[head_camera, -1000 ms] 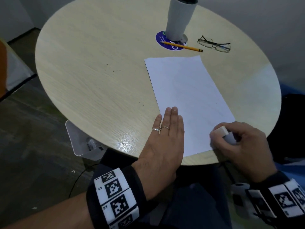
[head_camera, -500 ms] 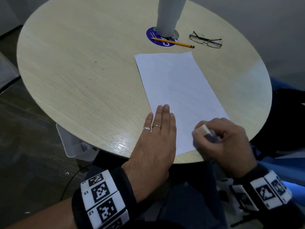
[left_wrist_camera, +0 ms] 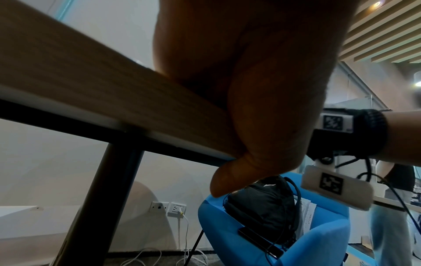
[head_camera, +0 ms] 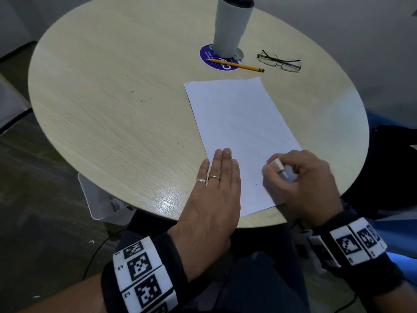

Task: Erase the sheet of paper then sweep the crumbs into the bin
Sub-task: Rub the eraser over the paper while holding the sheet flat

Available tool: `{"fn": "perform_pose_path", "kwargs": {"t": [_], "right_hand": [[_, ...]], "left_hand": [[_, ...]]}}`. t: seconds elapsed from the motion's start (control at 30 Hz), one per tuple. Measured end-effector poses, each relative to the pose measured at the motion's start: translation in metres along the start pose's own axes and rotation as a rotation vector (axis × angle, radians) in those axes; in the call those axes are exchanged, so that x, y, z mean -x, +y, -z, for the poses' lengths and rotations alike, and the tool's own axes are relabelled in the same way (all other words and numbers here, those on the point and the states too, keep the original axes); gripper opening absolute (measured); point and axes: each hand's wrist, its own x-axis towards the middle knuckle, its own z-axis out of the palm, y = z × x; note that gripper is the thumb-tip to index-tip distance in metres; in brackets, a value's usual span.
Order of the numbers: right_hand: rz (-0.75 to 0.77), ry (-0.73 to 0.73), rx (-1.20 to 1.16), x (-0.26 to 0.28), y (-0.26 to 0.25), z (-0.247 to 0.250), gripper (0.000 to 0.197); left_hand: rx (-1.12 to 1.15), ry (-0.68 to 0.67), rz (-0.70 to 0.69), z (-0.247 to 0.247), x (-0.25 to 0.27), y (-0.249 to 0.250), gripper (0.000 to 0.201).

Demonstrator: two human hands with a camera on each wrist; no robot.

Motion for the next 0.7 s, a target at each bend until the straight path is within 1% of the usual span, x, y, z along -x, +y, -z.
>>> {"fn": "perform_pose_path", "kwargs": {"t": [0.07,0.1,0.13,0.2,0.27,0.4,0.5,0.57,0.63,0.7], "right_hand": [[0.062,-0.068,-0.039,0.012,-0.019,-0.009,0.016],[0.07,-0.084,-0.038,0.013,-0.02,-0.011,0.017],[0.049,-0.08,-0.051,0.008,-0.014,-0.011,0.018],[-0.007,-0.02,-0.016,-0.005,0.002,-0.005,0.021],[-0.003,0.038,0.046,-0.009,0.005,-0.003,0.02],[0.07,-0.045,0.002,0.005,-0.015,-0.016,0.017],[-0.037,0.033,-0.069,-0.009,0.007,-0.007,0.018],[-0.093,0.081,-0.129,-0.012,0.019,0.002,0.014],[-0.126,0.055,-0.185,-0.009,0.021,0.003,0.009],[-0.123,0.047,-0.175,-0.003,0.021,-0.001,0.006]], "left_hand": [[-0.004,-0.006,0.001,0.002,0.0,0.0,0.116],[-0.008,-0.006,0.002,0.003,0.0,0.0,0.116],[-0.019,-0.005,0.001,0.003,0.001,0.0,0.115],[-0.024,-0.011,-0.001,0.003,0.002,0.0,0.112],[-0.025,-0.008,0.001,0.002,0.002,0.001,0.112],[-0.041,0.034,0.006,0.001,0.002,0.0,0.118],[-0.046,0.076,-0.01,-0.004,0.005,-0.003,0.12],[-0.031,0.132,-0.034,-0.009,0.006,-0.008,0.126],[0.032,0.2,-0.05,-0.01,0.007,-0.01,0.133],[0.083,0.255,-0.057,-0.011,0.008,-0.011,0.134]]}}
